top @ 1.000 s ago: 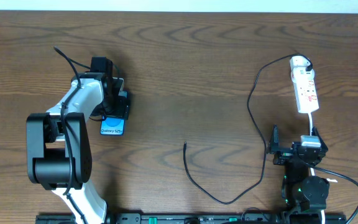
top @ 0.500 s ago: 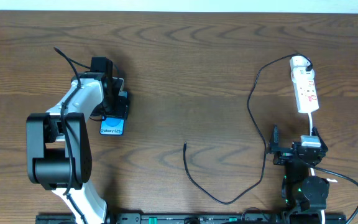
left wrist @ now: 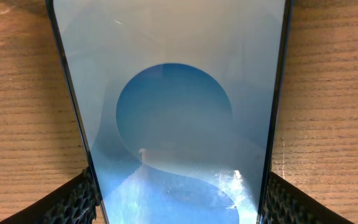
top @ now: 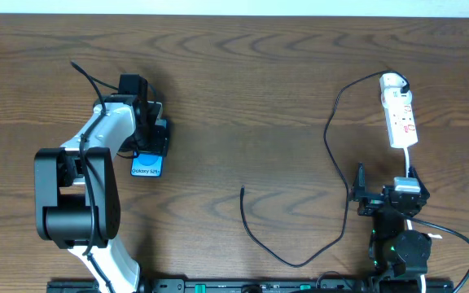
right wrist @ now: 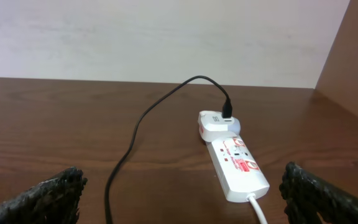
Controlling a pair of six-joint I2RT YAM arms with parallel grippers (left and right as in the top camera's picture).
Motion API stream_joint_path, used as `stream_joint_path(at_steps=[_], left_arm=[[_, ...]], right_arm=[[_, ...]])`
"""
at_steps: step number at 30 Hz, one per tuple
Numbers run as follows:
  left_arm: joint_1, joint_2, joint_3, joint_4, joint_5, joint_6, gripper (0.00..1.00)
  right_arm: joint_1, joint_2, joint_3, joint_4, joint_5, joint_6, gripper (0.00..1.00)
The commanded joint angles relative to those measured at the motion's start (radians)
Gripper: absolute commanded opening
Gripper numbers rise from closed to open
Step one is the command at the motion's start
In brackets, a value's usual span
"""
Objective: Plug charger to phone and switch on socket
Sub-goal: 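Close the left gripper on the phone's bottom edge, then lift the phone upright with the left gripper, screen facing right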
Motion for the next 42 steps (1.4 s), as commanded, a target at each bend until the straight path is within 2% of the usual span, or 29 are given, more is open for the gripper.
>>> stream_joint_path(at_steps=[1,2,3,42], left_arm=[[-0.003,0.027,-0.015,-0.003,-0.021,0.007,0.19],[-0.003,0.027,-0.015,-0.003,-0.021,0.007,0.08],[-0.003,0.027,-0.015,-0.003,-0.021,0.007,0.07],[-0.003,-0.044,-0.005,-0.003,-0.02,0.006,0.07]], right_arm=[[0.008,-0.006,-0.001,-0.003,0.0,-0.002,0.99],[0.008,-0.006,-0.001,-0.003,0.0,-0.002,0.99],[0.008,-0.006,-0.001,-0.003,0.0,-0.002,0.99],[0.008,-0.006,-0.002,-0.003,0.0,-0.002,0.99]])
